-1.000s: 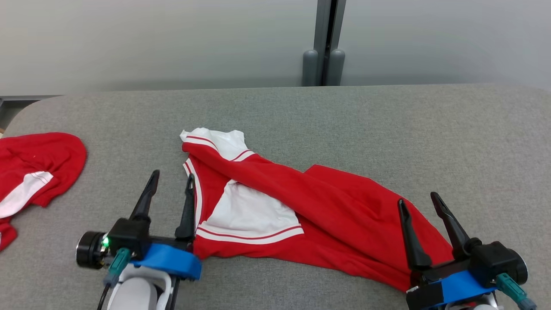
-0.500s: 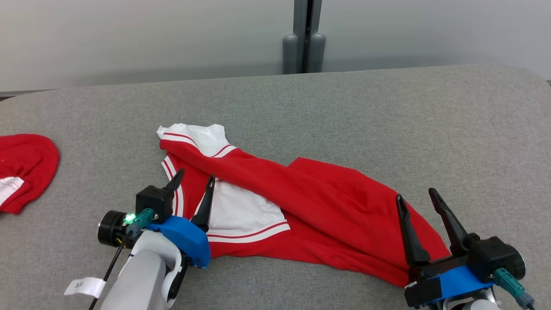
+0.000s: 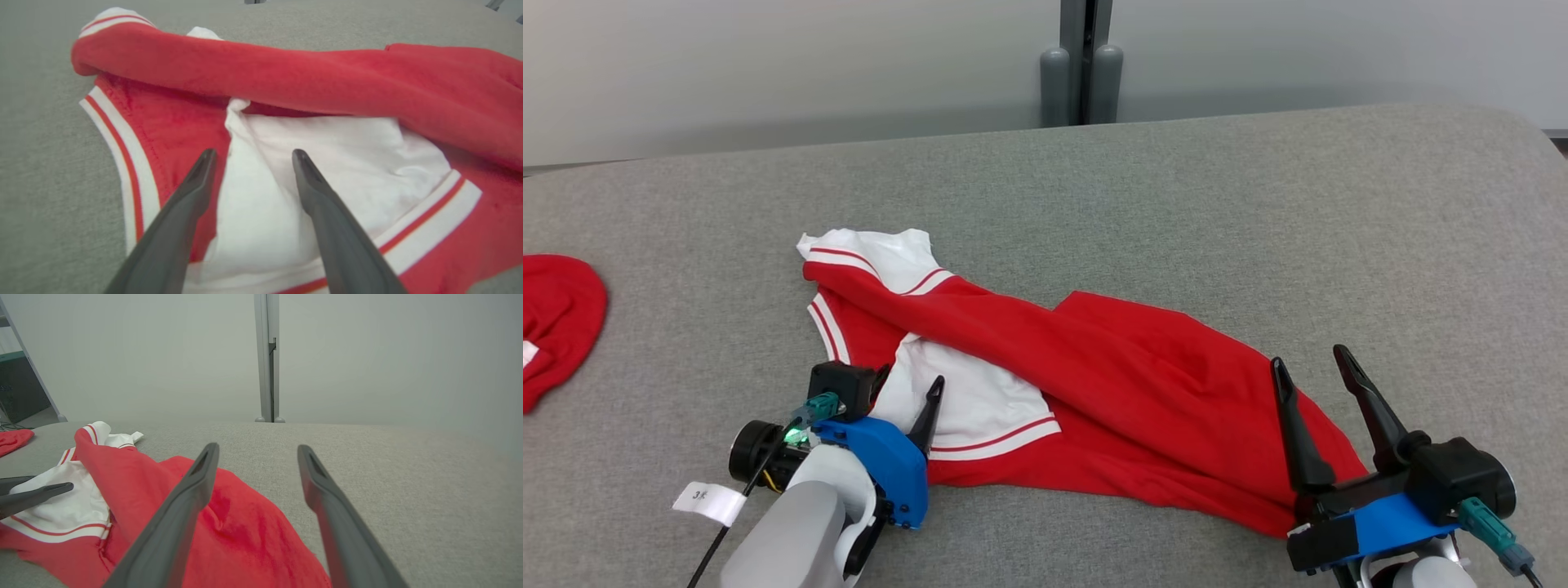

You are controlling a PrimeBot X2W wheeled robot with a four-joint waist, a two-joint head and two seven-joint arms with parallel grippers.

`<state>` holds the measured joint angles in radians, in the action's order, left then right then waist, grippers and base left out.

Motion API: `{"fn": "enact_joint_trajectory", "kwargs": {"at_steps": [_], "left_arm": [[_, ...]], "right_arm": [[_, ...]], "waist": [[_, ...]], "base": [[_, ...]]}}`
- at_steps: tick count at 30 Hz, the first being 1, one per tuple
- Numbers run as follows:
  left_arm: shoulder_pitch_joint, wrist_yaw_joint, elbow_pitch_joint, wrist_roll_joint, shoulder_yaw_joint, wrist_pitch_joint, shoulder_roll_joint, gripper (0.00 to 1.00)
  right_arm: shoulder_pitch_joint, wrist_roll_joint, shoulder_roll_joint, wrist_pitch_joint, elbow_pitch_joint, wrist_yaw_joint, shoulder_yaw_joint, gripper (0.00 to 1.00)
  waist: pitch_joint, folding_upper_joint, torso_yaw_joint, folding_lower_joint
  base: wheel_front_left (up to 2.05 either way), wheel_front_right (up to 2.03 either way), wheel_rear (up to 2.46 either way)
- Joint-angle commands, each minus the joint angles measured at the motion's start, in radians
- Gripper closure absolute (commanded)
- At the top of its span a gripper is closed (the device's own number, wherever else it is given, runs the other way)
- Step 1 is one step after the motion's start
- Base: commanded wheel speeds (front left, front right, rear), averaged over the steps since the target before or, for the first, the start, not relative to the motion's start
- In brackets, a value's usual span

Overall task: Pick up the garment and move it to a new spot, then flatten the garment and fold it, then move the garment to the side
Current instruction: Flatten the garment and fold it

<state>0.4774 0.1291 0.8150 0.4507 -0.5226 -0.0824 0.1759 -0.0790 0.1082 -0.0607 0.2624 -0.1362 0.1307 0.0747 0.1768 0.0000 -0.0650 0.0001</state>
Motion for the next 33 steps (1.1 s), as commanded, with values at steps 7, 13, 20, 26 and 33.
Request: {"fn": "enact_joint_trajectory", "kwargs": {"at_steps": [7, 13, 20, 26, 33], "left_arm": [[0.076, 0.002, 0.080, 0.044, -0.096, 0.014, 0.006, 0.91], [0.112, 0.002, 0.106, 0.078, -0.141, -0.067, 0.018, 1.00], [0.050, 0.002, 0.058, 0.110, -0.167, -0.156, 0.020, 1.00], [-0.055, -0.018, -0.079, 0.067, -0.191, -0.180, 0.039, 1.00], [-0.227, -0.071, -0.285, 0.011, -0.231, -0.183, 0.067, 1.00]], "right_arm": [[-0.024, 0.012, -0.006, 0.004, -0.004, 0.000, 0.009, 0.00], [0.001, 0.021, -0.006, 0.004, -0.005, 0.000, -0.002, 0.00], [0.046, 0.032, 0.000, 0.004, -0.014, 0.000, -0.020, 0.00], [0.076, 0.040, 0.002, 0.004, -0.008, 0.000, -0.029, 0.00], [0.086, 0.043, 0.004, 0.004, -0.002, 0.000, -0.048, 0.00]], "waist": [[0.008, 0.0000, -0.022, -0.0001], [-0.007, 0.0000, -0.023, -0.0001], [-0.064, 0.0000, 0.024, -0.0001], [-0.102, 0.0000, 0.094, -0.0001], [-0.117, 0.0000, 0.164, -0.0001]], "base": [[0.00, 0.00, 0.00], [0.00, 0.00, 0.00], [0.00, 0.00, 0.00], [0.00, 0.00, 0.00], [0.00, 0.00, 0.00]]}}
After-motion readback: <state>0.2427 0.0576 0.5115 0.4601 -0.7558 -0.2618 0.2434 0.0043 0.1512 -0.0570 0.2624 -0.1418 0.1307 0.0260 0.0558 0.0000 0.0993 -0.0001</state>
